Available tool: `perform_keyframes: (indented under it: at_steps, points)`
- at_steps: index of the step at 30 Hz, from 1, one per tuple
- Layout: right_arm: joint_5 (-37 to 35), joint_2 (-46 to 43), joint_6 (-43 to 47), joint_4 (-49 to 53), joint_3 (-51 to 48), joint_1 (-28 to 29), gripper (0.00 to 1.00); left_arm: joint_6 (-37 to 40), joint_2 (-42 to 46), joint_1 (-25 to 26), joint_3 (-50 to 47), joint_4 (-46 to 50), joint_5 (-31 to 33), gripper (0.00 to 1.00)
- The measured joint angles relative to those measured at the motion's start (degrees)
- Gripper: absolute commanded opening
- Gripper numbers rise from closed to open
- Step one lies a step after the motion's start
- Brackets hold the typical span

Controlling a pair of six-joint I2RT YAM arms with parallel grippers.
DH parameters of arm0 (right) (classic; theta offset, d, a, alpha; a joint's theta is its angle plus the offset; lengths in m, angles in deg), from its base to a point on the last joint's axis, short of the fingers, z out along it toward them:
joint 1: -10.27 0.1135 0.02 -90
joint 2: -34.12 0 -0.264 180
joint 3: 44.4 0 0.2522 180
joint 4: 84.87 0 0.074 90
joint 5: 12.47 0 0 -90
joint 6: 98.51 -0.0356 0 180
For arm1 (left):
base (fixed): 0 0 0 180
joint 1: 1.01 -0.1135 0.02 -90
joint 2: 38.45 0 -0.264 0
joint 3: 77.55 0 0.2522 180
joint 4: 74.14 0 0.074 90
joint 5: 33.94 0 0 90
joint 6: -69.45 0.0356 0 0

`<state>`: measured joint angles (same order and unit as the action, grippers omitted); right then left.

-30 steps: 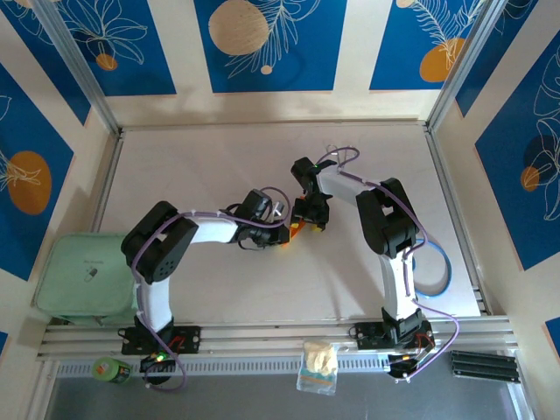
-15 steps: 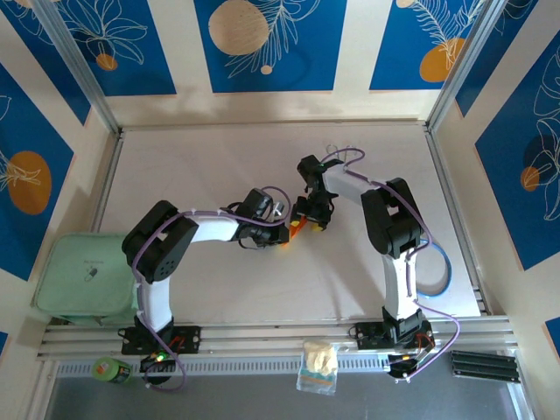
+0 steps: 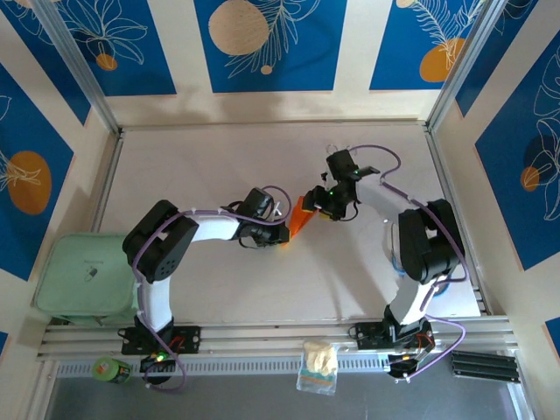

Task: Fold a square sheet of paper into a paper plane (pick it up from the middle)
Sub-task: Fold the wing for the fifth time at the center of the table.

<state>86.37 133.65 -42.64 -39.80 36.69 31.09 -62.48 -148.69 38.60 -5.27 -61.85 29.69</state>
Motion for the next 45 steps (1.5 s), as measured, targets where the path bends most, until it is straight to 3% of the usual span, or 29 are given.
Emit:
perform_keyframes:
  at_steps: [3, 9, 40, 45]
  points:
    - [2.9, -0.2, 0.2, -4.5, -2.7, 1.2, 0.27, 0.0, -0.1, 0.0, 0.1, 0.2, 0.0, 0.03]
    - [6.5, 2.7, -1.4, -10.2, -3.3, 3.1, 0.13, 0.0, -0.1, 0.0, 0.2, 0.2, -0.1, 0.02]
    - [6.7, 13.3, 0.9, -12.4, 0.1, 2.8, 0.11, 0.0, -0.1, 0.0, 0.2, 0.2, -0.2, 0.02]
    - [7.3, 13.5, 1.1, -13.2, -0.5, 2.8, 0.11, 0.0, 0.1, 0.0, 0.1, 0.0, -0.2, 0.06]
